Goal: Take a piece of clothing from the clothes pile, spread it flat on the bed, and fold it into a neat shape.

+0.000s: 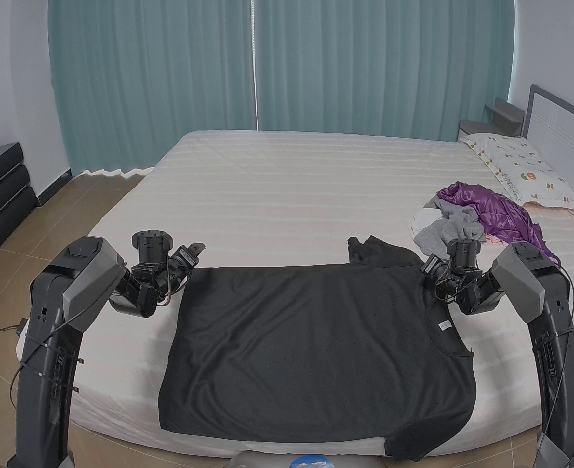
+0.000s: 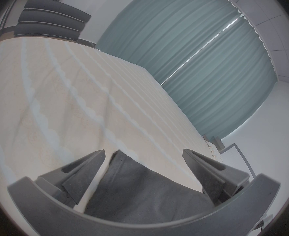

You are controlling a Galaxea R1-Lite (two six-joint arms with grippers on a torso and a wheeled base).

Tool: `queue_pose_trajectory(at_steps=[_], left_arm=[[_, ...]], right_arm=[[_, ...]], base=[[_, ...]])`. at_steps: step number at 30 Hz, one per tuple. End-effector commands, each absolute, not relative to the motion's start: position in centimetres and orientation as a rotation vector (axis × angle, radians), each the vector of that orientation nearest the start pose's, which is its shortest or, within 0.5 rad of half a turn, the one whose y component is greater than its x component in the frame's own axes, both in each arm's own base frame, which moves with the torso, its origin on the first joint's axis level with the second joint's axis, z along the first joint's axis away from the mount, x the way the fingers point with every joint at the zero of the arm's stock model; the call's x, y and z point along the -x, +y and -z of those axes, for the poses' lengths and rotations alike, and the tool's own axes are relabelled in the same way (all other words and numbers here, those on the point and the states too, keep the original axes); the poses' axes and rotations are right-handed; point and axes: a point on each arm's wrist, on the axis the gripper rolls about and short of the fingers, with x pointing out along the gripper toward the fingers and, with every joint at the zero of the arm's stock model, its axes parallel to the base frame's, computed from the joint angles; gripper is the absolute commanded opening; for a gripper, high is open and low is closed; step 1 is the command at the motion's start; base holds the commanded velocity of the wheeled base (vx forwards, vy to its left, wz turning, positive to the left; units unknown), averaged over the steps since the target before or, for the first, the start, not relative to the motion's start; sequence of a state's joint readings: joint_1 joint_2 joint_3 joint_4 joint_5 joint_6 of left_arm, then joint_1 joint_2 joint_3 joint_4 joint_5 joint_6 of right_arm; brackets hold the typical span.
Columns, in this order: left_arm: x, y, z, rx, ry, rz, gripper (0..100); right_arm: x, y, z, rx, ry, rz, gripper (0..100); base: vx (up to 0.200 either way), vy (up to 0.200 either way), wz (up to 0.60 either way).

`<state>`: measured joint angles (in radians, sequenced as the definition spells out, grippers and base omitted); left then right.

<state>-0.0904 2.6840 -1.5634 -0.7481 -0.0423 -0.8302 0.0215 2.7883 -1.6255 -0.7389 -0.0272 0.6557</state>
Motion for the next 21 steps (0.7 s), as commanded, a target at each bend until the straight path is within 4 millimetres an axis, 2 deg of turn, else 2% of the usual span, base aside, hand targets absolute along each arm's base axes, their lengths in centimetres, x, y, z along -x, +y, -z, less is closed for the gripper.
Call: queue_pose_trajectory(at_steps=[1, 9, 16, 17, 21], left_arm=[[-50.9, -5.3, 3.6, 0.803, 0.412, -0.019, 100], [-50.9, -5.7, 5.4, 0.715, 0.439, -0.009, 100], [-51.2, -5.7, 5.7, 0.71, 0.447, -0.012, 100], [-51.5, -5.7, 5.7, 0.71, 0.449, -0.013, 0], [-51.8, -5.7, 5.4, 0.712, 0.438, -0.015, 0]], right_arm=[[-51.4, 0.5, 6.7, -0.634, 0.388, 0.163, 0], [-51.2, 0.1, 6.8, -0.636, 0.379, 0.171, 0], [-51.3, 0.5, 6.6, -0.636, 0.376, 0.164, 0], [-51.3, 0.5, 6.6, -0.636, 0.376, 0.164, 0], [-51.3, 0.7, 6.5, -0.636, 0.37, 0.158, 0]], base=[[0.0, 0.0, 0.0], [0.0, 0.0, 0.0], [0.0, 0.0, 0.0], [0.0, 0.0, 0.0], [0.0, 0.0, 0.0]])
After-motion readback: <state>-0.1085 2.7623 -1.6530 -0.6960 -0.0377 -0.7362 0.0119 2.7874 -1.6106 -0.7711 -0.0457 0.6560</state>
